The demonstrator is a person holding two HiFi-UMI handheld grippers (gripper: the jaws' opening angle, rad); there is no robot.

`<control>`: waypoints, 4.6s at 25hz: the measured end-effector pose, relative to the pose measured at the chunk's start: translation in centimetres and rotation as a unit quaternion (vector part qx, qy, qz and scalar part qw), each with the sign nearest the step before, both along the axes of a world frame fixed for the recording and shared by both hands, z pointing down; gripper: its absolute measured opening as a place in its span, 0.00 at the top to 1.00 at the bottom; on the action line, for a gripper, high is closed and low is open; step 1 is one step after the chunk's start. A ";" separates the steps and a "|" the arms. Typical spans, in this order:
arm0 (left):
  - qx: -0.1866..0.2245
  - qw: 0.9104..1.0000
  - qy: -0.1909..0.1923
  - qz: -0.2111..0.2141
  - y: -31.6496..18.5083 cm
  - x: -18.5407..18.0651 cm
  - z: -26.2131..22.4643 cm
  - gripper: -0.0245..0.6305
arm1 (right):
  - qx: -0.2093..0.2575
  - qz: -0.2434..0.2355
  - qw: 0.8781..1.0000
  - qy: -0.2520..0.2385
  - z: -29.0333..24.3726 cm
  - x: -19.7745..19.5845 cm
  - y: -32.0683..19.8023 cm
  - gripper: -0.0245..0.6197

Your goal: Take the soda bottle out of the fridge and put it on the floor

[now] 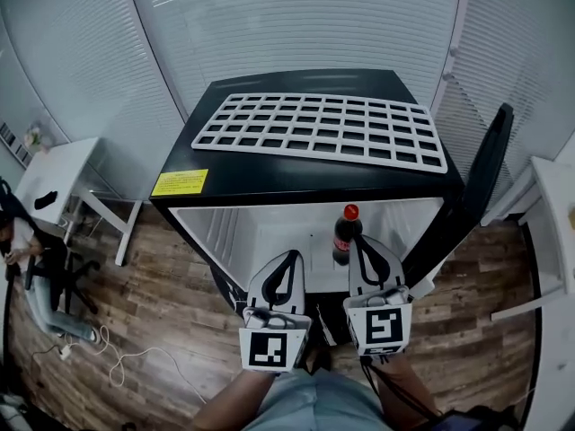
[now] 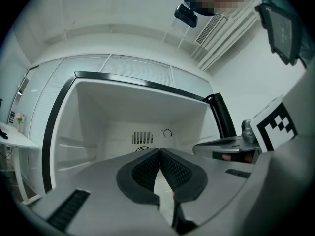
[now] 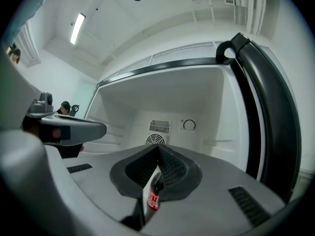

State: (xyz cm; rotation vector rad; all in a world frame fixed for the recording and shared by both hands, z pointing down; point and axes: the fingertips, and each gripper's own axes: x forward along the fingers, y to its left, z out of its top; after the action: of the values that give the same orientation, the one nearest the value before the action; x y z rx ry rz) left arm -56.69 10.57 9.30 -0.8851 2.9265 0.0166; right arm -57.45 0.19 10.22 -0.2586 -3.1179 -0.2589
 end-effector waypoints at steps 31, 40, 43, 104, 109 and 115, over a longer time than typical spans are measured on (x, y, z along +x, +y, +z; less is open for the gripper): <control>-0.003 0.999 0.028 0.026 -0.6 -8.4 3.0 0.94 | 0.004 0.015 0.994 0.107 4.7 -11.1 -0.4 0.62; 0.005 0.999 0.030 0.023 -0.7 -8.5 3.0 0.94 | 0.014 0.012 0.993 0.119 5.6 -11.6 -0.6 0.67; 0.002 0.999 0.029 0.021 -0.8 -8.7 2.6 0.94 | 0.014 0.012 0.992 0.122 5.2 -11.8 -0.6 0.69; -0.023 1.000 -0.010 0.013 2.0 5.8 0.0 0.94 | 0.001 -0.032 0.994 0.103 1.4 5.1 3.8 0.80; -0.019 0.999 -0.001 0.034 3.0 6.6 -0.3 0.94 | 0.004 -0.009 0.995 0.101 0.8 6.6 4.7 0.80; -0.001 0.997 -0.021 0.072 3.7 7.7 -1.7 0.94 | 0.013 0.025 0.996 0.090 0.0 8.8 5.1 0.80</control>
State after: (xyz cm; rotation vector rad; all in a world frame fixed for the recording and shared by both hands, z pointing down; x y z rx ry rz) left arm -48.95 14.24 7.60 -1.0824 2.8187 0.0039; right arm -48.61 5.29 10.18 -0.1915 -2.9356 -0.2601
